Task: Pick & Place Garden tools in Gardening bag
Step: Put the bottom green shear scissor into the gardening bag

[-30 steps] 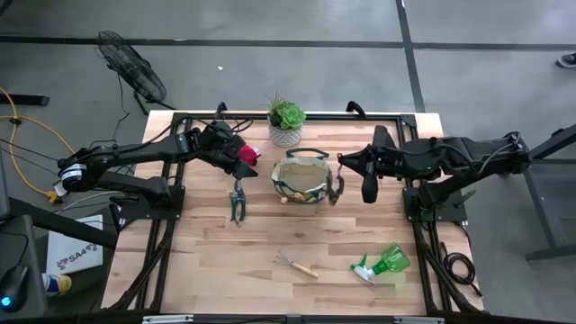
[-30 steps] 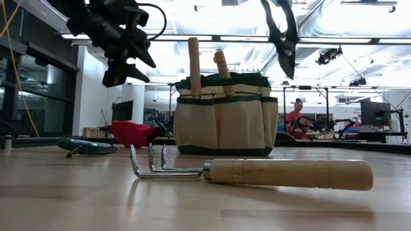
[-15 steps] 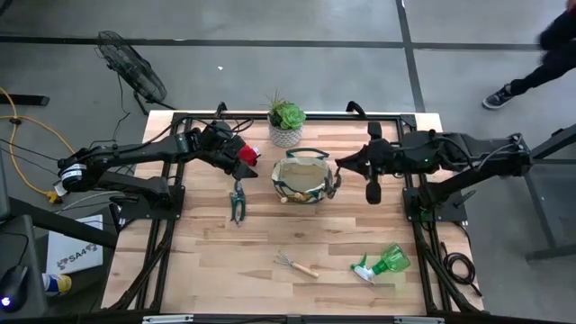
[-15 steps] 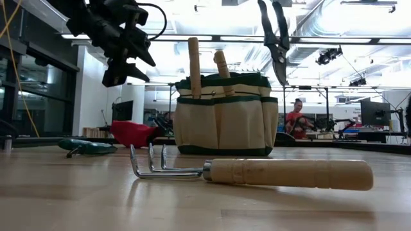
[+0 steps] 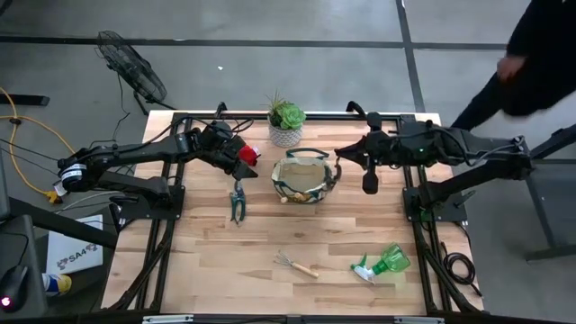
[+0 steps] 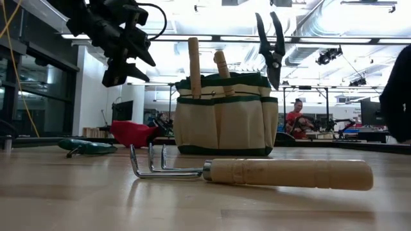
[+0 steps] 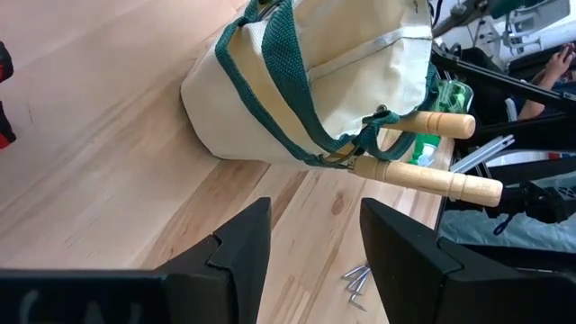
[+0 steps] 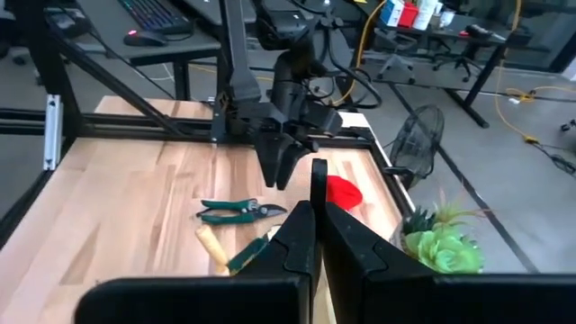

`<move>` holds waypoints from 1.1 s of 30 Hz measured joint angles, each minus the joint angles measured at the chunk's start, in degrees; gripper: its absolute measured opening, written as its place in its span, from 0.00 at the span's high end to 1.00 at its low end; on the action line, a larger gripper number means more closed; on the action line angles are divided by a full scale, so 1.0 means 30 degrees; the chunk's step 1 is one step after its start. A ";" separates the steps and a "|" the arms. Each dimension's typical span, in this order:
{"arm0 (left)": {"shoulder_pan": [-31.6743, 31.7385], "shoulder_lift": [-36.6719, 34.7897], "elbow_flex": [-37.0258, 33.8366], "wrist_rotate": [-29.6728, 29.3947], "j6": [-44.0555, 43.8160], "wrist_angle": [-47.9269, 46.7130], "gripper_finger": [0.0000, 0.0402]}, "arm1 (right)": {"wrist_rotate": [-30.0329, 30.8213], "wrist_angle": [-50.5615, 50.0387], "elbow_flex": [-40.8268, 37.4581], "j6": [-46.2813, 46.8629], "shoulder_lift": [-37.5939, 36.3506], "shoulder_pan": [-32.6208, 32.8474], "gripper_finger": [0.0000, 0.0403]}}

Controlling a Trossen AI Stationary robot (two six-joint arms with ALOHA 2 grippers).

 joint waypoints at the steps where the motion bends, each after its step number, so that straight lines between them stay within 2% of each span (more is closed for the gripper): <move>1: 0.0000 0.0000 0.0000 -0.0010 0.0000 0.0000 0.58 | -0.0301 0.0000 0.0000 -0.0038 0.0000 -0.0174 0.99; 15: 0.0000 0.0000 0.0000 -0.0043 0.0000 0.0000 0.58 | -0.2783 -0.0013 -0.0007 -0.1830 0.0384 -0.1653 0.99; 33: 0.0000 0.0000 0.0000 -0.0087 0.0000 0.0000 0.58 | -0.2714 -0.0007 -0.0007 -0.6418 0.0466 -0.1627 0.99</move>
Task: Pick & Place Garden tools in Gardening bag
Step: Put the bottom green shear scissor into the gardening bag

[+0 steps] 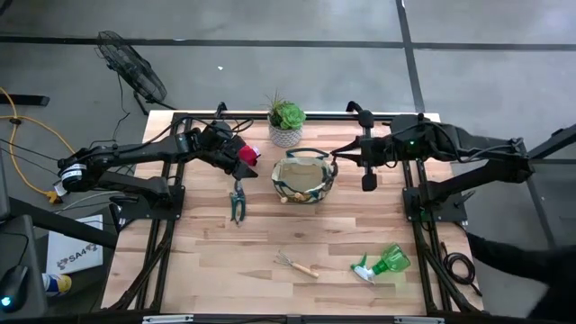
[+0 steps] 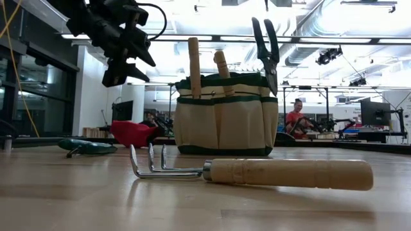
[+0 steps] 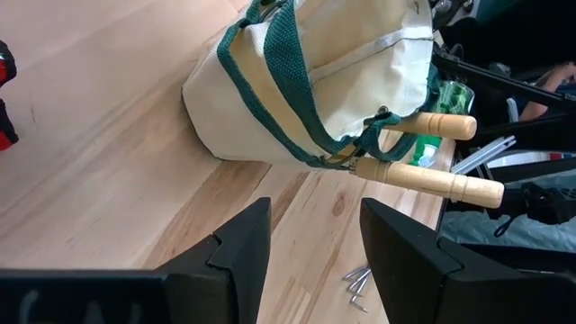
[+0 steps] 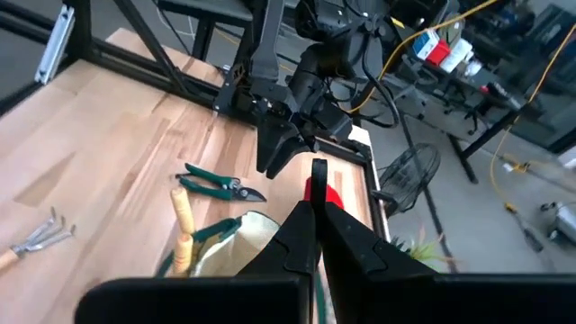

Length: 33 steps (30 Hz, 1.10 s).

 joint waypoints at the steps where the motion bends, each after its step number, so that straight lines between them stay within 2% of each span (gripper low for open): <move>1: 0.0000 0.0000 0.0000 -0.0006 0.0000 0.0000 0.58 | 0.0037 -0.0007 0.0000 -0.0319 0.0000 0.0000 0.99; 18: 0.0000 0.0000 0.0000 -0.1472 -0.0019 0.0000 0.58 | 0.0675 0.0026 -0.0077 -0.4939 0.0000 -0.0063 0.99; 33: 0.0000 0.0000 0.0000 -0.2106 -0.0423 0.0015 0.58 | 0.0257 0.0281 -0.0809 -0.5626 0.0007 -0.1406 0.99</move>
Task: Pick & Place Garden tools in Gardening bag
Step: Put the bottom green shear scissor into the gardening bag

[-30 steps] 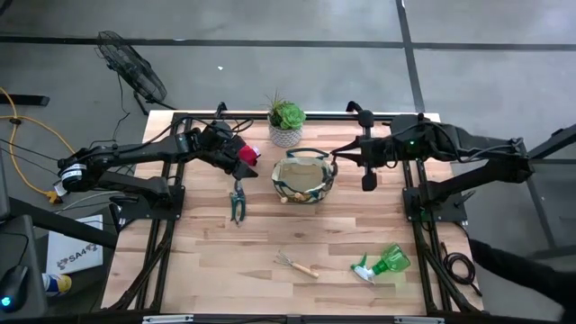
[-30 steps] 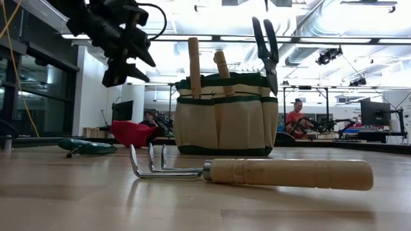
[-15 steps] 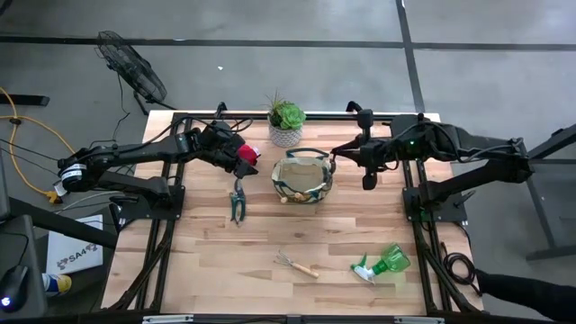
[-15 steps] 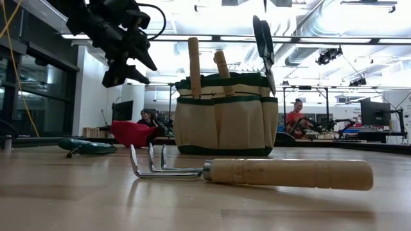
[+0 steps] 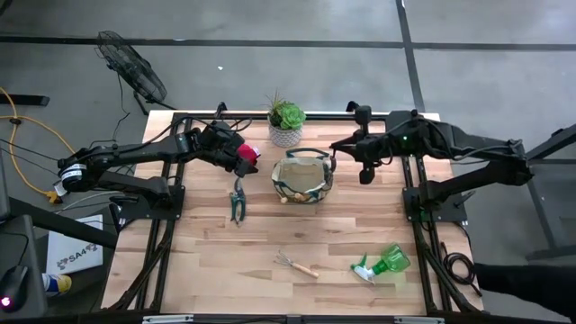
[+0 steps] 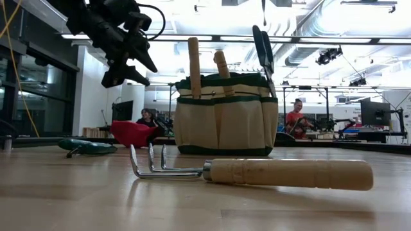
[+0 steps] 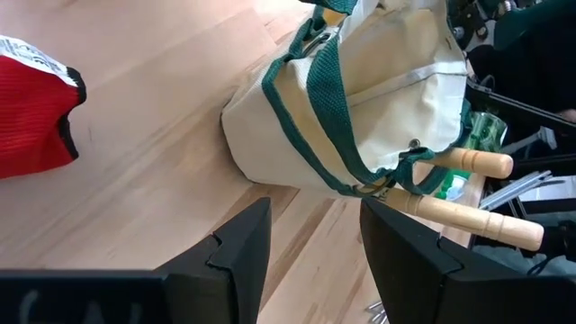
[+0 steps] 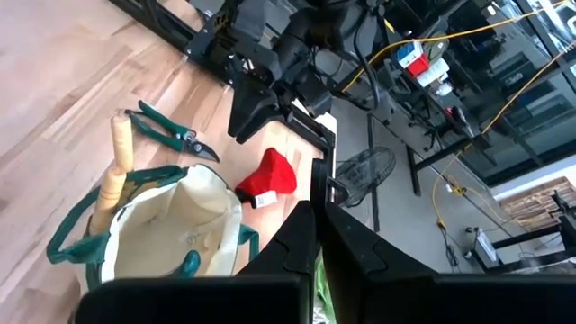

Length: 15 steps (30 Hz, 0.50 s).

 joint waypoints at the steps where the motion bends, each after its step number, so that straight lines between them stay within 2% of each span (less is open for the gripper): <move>1: 0.0000 0.0000 0.0000 0.0000 0.0000 0.0000 0.58 | 0.0025 -0.0013 0.0000 0.0000 0.0000 0.0002 0.99; 15: 0.0000 0.0000 0.0000 -0.0022 0.0000 -0.0007 0.58 | -0.1293 -0.1793 0.0000 0.1345 -0.0007 0.0314 0.99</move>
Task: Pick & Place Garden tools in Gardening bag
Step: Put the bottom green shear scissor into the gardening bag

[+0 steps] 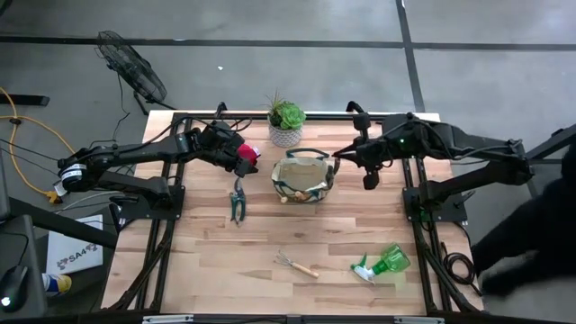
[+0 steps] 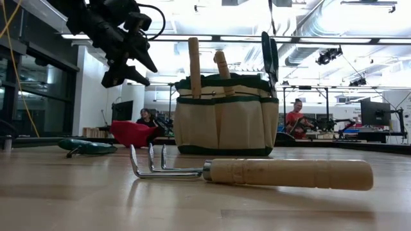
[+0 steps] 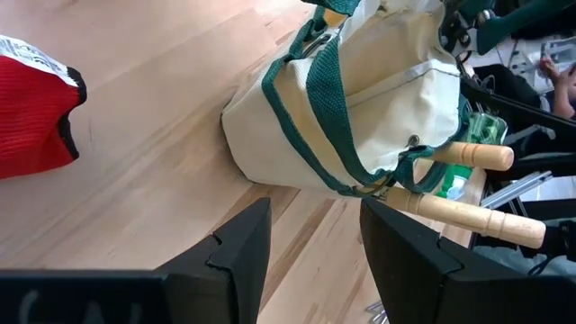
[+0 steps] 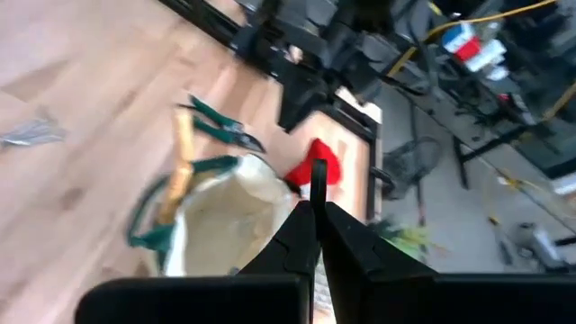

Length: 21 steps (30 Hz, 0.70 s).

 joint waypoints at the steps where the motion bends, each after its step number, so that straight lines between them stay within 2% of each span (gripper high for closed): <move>1: 0.0000 0.0000 0.0000 -0.0008 0.0000 0.0004 0.58 | -0.0224 -0.0052 0.0000 0.0234 0.0000 0.0047 0.99; 4: 0.0000 0.0000 0.0000 -0.0036 0.0000 0.0005 0.58 | -0.0815 -0.0302 0.0000 0.0680 0.0000 0.0247 0.99; 12: 0.0001 0.0001 0.0000 -0.0029 0.0000 0.0000 0.58 | 0.0127 -0.0638 0.0000 0.0986 -0.0539 0.0670 0.99; 21: 0.0000 0.0007 0.0000 -0.0029 0.0000 -0.0007 0.58 | -0.0514 -0.1375 0.0000 0.2180 -0.1068 0.0663 0.99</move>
